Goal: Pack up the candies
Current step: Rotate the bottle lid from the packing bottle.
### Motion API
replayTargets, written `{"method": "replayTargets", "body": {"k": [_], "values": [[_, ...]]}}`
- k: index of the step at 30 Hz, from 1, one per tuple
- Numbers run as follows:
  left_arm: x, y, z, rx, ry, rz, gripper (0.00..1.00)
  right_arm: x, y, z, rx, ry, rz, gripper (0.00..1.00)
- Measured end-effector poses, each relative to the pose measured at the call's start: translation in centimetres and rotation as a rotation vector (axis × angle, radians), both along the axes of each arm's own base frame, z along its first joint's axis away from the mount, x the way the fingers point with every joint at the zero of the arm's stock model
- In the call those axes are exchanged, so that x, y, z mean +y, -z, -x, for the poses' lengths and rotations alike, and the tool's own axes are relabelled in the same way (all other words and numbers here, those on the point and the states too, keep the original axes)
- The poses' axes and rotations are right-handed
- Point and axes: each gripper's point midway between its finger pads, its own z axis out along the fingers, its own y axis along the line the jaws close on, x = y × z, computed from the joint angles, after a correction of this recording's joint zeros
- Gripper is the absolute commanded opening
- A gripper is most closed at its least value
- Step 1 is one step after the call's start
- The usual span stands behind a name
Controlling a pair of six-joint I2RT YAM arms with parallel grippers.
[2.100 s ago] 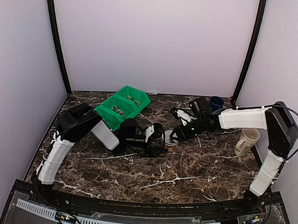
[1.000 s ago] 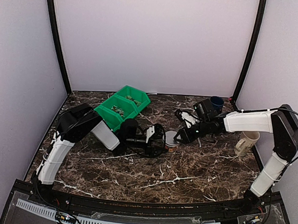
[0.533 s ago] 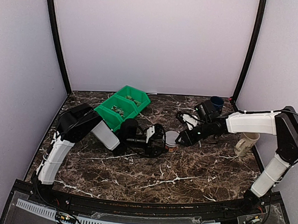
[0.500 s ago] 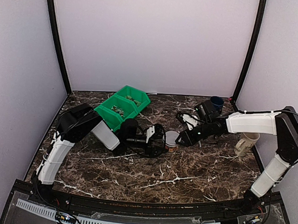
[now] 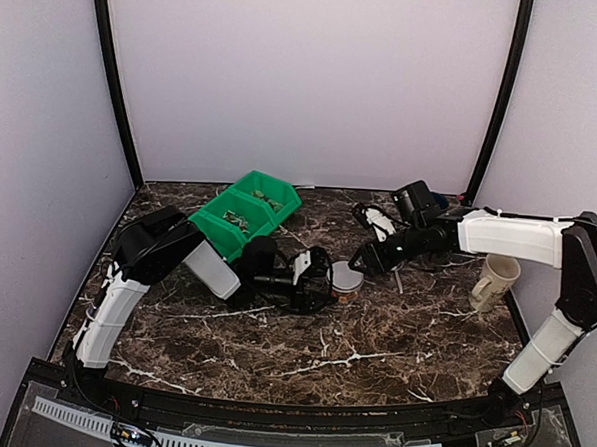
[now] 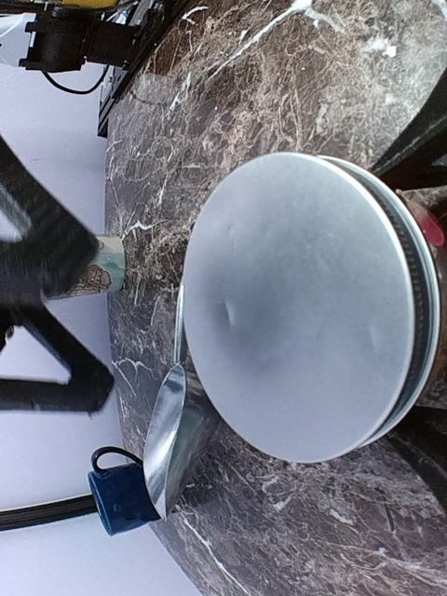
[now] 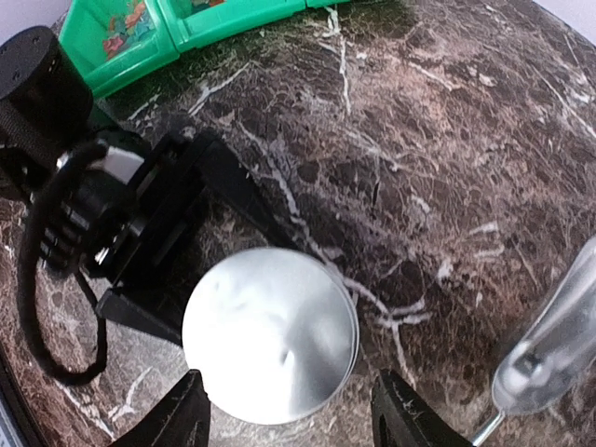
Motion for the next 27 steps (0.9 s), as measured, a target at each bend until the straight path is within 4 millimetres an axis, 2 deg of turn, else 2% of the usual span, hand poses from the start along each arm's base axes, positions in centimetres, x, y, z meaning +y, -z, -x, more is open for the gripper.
{"method": "replayTargets", "body": {"k": [5,9,14,20,23,27], "values": [[0.0,0.0,0.0,0.0,0.0,0.0,0.81,2.1,0.9,-3.0,-0.001,-0.017,-0.016,0.58],[0.0,0.0,0.0,0.0,0.0,0.0,0.81,2.7,2.0,-3.9,0.023,-0.024,-0.023,0.56],[0.0,0.0,0.0,-0.001,0.0,0.0,0.81,2.8,2.8,-4.2,0.045,-0.03,-0.036,0.52],[0.0,0.0,0.0,-0.001,0.0,0.0,0.81,3.1,2.6,-4.2,0.05,-0.046,-0.068,0.45],[-0.1,0.0,0.0,0.0,0.001,0.0,0.81,3.3,2.5,-4.0,0.054,-0.057,-0.083,0.45],[-0.1,0.0,-0.1,-0.001,0.0,0.0,0.81,3.1,3.5,-3.4,0.079,-0.059,-0.081,0.44]]}}
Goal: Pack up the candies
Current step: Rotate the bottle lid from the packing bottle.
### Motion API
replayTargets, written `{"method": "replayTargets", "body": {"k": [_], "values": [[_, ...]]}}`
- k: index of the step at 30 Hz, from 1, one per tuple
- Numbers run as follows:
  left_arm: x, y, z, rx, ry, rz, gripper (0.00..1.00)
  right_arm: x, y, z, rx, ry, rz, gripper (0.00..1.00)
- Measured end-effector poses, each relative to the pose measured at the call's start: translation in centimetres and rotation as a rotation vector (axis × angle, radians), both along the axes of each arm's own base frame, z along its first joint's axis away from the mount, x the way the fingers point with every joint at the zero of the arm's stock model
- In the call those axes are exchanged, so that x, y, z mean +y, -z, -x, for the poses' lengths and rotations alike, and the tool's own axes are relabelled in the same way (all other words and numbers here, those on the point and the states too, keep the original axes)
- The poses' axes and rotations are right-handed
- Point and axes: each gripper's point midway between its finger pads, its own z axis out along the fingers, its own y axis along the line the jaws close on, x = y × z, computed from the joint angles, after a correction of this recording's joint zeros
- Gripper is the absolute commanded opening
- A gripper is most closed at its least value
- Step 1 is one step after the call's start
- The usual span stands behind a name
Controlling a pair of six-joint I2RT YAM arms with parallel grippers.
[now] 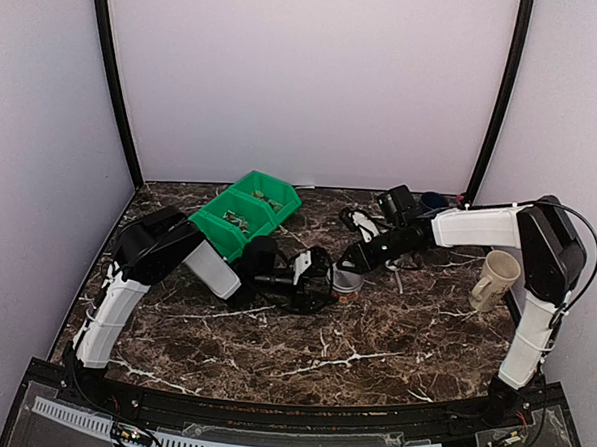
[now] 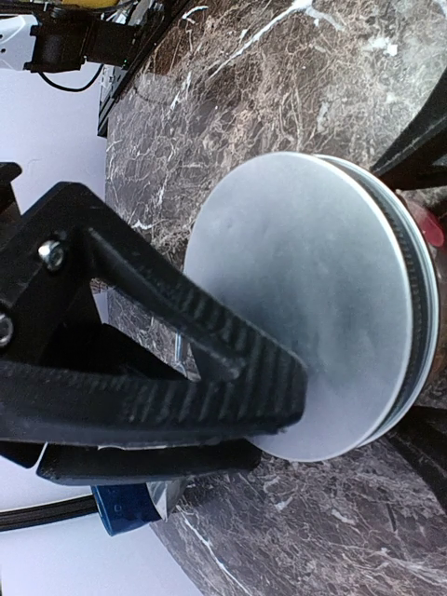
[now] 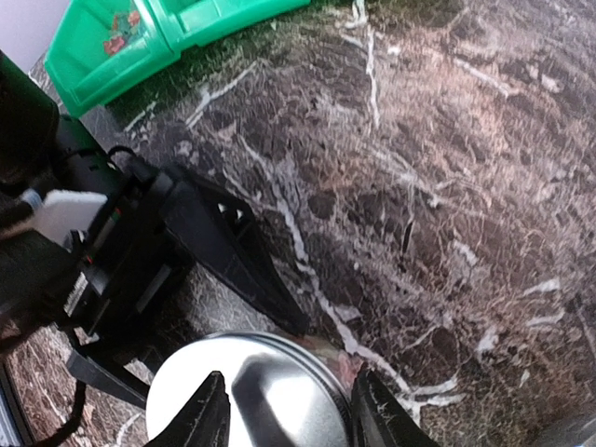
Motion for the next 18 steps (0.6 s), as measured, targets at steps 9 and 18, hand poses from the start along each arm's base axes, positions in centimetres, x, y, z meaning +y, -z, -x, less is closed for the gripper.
{"method": "replayTargets", "body": {"k": [9,18], "values": [[0.0,0.0,0.0,-0.002,0.001,0.0,0.81,-0.6,0.5,0.5,-0.007,0.005,-0.008,0.41],[0.0,0.0,0.0,-0.005,0.003,0.0,0.81,-2.1,0.4,1.9,-0.01,0.03,0.003,0.39]]}}
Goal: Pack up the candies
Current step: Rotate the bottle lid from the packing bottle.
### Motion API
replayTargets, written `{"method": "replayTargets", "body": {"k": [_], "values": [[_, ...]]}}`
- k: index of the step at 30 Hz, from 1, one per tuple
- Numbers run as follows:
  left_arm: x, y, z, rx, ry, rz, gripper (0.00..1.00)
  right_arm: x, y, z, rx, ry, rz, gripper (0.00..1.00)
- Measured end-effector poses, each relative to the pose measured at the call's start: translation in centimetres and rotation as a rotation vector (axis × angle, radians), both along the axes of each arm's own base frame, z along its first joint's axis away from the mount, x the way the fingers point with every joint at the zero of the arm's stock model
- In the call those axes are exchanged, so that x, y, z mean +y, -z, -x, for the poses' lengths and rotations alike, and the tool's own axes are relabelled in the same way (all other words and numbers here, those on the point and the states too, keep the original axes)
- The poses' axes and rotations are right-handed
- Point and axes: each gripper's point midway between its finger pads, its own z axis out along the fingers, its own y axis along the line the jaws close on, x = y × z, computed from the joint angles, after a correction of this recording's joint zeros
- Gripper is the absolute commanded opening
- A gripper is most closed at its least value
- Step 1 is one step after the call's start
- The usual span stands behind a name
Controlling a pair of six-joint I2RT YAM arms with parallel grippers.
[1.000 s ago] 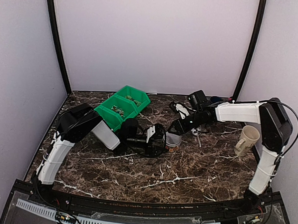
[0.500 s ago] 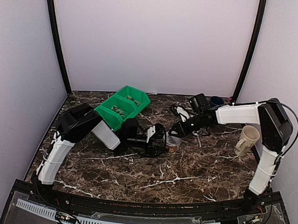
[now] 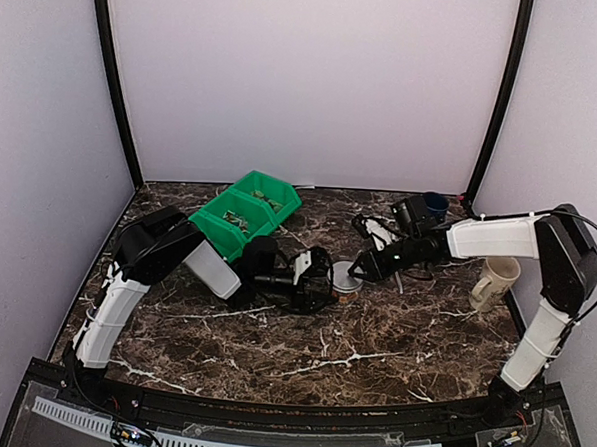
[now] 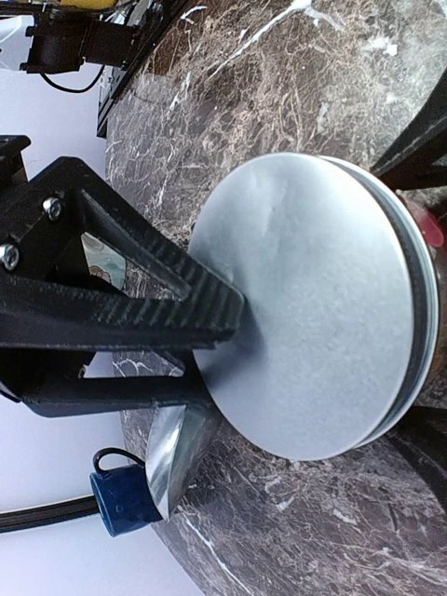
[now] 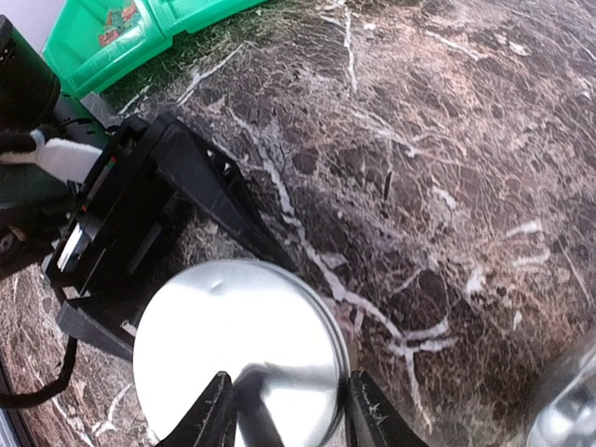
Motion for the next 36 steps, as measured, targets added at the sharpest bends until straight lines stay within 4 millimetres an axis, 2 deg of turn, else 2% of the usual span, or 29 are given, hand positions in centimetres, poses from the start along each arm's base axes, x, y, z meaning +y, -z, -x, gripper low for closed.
{"method": "replayTargets", "body": {"k": [10,13,17,22,26,30,36], "values": [[0.0,0.0,0.0,-0.001,0.002,0.001,0.81,-1.5,0.0,2.7,0.034,0.008,0.003,0.37],[0.0,0.0,0.0,0.001,0.001,0.0,0.81,-1.7,-0.2,3.4,0.048,0.005,0.01,0.41],[-0.1,0.0,0.0,0.002,0.001,-0.001,0.8,-2.0,-1.3,3.4,0.024,0.014,0.012,0.47],[-0.1,0.0,0.0,0.002,0.001,-0.001,0.8,-1.2,-3.3,1.4,-0.03,0.024,0.003,0.49],[-0.1,0.0,0.0,0.002,0.001,-0.001,0.8,0.6,-4.0,-1.6,-0.062,0.017,-0.01,0.49],[-0.1,0.0,0.0,0.002,0.001,-0.001,0.8,2.0,-3.1,-3.6,-0.061,0.006,-0.014,0.47],[-0.1,0.0,0.0,0.002,0.001,-0.001,0.8,2.9,-0.9,-4.0,-0.012,-0.016,-0.017,0.4]]}}
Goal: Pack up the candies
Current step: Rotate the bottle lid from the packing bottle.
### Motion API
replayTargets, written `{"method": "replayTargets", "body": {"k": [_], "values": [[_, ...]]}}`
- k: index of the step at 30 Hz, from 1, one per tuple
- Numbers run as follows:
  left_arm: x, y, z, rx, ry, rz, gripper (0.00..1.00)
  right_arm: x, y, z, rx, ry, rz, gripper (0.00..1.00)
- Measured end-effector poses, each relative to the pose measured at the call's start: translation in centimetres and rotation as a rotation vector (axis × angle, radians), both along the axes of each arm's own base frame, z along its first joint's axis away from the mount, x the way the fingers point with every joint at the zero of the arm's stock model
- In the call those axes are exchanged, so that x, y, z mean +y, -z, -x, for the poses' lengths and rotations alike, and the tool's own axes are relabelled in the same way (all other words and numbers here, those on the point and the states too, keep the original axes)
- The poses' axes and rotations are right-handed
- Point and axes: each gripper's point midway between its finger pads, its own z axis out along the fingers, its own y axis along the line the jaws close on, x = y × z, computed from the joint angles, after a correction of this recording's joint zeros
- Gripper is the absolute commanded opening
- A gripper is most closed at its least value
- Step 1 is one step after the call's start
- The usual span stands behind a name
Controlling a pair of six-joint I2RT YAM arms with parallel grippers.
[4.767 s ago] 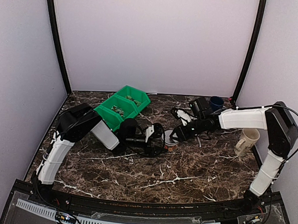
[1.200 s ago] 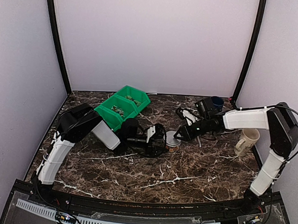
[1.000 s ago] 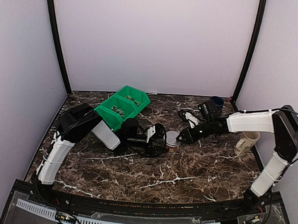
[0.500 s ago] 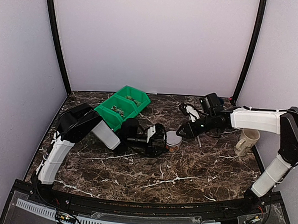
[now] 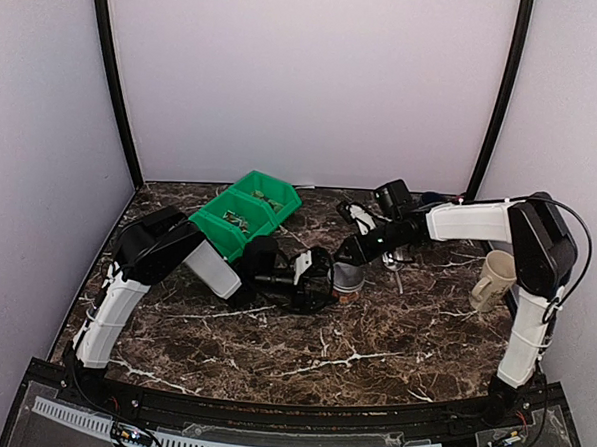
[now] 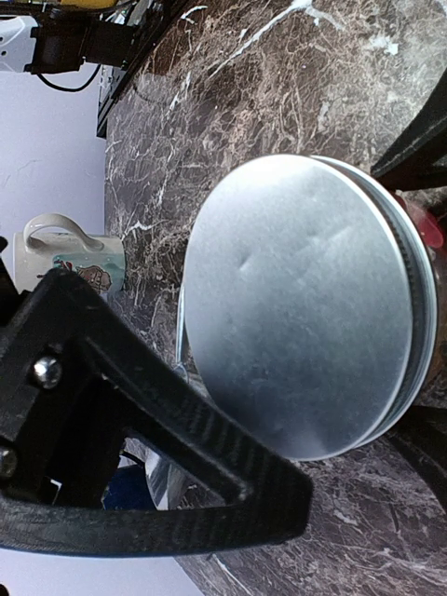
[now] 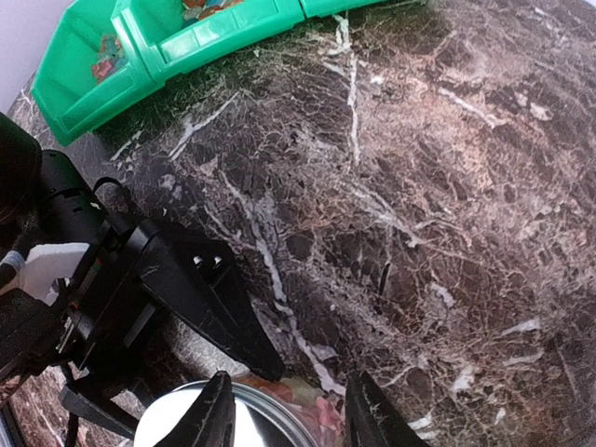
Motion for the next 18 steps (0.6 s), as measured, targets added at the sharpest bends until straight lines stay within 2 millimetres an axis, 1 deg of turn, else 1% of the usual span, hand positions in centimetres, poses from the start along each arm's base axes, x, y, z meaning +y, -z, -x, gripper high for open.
{"method": "replayTargets", "body": {"k": [2,7,10,18], "values": [[0.0,0.0,0.0,0.0,0.0,0.0,0.8,0.1,0.4,0.2,0.015,-0.007,-0.001,0.39],[0.0,0.0,0.0,0.0,0.0,0.0,0.8,0.1,0.5,0.6,0.025,-0.017,-0.016,0.35],[0.0,0.0,0.0,0.0,0.002,0.0,0.8,-0.3,0.9,1.5,0.041,-0.021,-0.019,0.33],[-0.1,-0.1,0.1,-0.007,0.01,0.002,0.8,-1.7,0.7,2.4,0.028,0.008,-0.025,0.28]]}}
